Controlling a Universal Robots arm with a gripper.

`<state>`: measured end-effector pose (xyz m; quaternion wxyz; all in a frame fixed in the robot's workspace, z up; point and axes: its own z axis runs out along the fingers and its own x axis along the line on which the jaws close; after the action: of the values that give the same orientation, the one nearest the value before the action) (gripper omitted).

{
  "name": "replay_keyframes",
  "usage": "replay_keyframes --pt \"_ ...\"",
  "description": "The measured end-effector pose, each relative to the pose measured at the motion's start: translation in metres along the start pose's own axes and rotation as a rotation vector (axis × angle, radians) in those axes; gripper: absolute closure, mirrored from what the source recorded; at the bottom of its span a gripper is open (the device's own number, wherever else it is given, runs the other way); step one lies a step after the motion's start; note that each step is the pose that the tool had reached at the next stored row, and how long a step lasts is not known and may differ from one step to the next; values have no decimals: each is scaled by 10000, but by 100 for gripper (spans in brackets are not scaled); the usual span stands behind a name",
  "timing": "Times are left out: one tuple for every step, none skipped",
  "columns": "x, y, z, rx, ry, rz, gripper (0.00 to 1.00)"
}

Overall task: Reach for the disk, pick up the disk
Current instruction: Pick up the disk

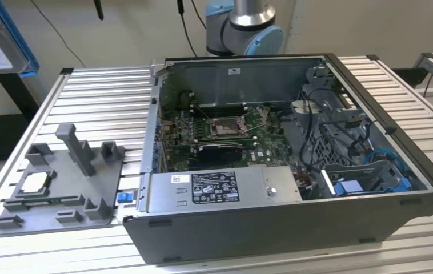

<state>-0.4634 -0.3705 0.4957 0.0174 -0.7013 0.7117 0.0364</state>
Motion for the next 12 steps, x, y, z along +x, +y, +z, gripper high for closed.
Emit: replay_keyframes --pt "-2 1 -26 0 0 1 100" --pt "-4 1 -48 0 0 0 100" --pt "-6 2 -74 0 0 0 100" --pt "-8 3 -97 -1 0 0 100" --pt "-10 4 -121 0 0 1 100" --pt "-11 4 -146 0 0 1 100" --pt "-13 5 -168 0 0 1 100" --pt "-15 6 -192 -1 0 1 100" --pt "-16 6 -211 -1 0 0 100" --pt "-18 6 -230 0 0 0 100" --pt "-19 7 -250 0 0 0 100" --pt "-20 8 -269 0 0 0 100"
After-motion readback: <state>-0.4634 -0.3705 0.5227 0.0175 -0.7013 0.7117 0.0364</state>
